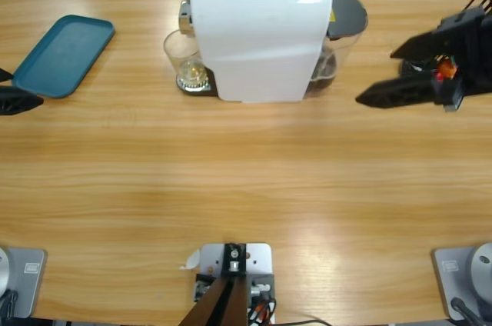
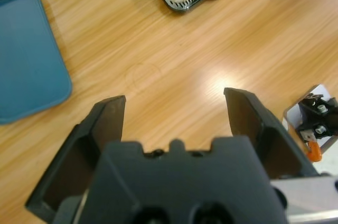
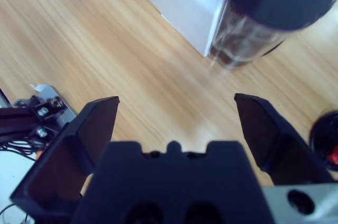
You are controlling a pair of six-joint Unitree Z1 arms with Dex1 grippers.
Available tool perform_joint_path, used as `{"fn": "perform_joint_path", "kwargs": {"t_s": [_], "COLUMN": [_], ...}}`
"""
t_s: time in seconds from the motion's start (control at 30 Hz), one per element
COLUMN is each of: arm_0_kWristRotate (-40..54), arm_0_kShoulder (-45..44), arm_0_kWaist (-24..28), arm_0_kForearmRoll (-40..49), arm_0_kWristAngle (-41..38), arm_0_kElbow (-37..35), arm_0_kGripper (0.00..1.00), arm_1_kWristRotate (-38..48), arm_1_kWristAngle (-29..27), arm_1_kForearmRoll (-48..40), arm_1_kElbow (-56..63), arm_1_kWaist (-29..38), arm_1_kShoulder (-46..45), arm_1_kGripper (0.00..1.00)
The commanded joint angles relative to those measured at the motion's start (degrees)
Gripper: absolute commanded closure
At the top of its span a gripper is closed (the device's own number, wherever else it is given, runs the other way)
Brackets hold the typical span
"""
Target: Pour coffee
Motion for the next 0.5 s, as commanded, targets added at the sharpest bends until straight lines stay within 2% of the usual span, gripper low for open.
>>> {"fn": "perform_joint_path", "kwargs": {"t_s": [0.03,0.17,0.27,0.5], "arm_0_kWristRotate": [-0.53,-2.15,-1.97,-3.55], "arm_0_kShoulder": [1.26,1.64,1.75,-8.36], "arm_0_kWaist": [-0.49,-0.58,-0.58,-0.84], "arm_0_kForearmRoll": [-5.85,-11.25,-11.36,-0.33], "arm_0_kWristAngle": [-2.13,-3.02,-2.28,2.3], "arm_0_kElbow": [4.7,8.47,8.29,4.74], "arm_0_kGripper": [0.184,0.184,0.184,0.179], "arm_1_kWristRotate": [0.65,0.64,0.57,-0.14], "arm_1_kWristAngle": [0.22,-0.2,-0.4,-0.92], "arm_1_kForearmRoll": [-2.65,-3.53,-4.01,1.16], "arm_1_kElbow": [7.11,7.81,7.76,4.66], "arm_1_kWaist": [0.73,0.82,0.89,0.91], "arm_1_kShoulder": [-2.37,-2.12,-1.12,-2.24], "arm_1_kGripper": [0.025,0.027,0.027,0.023]}}
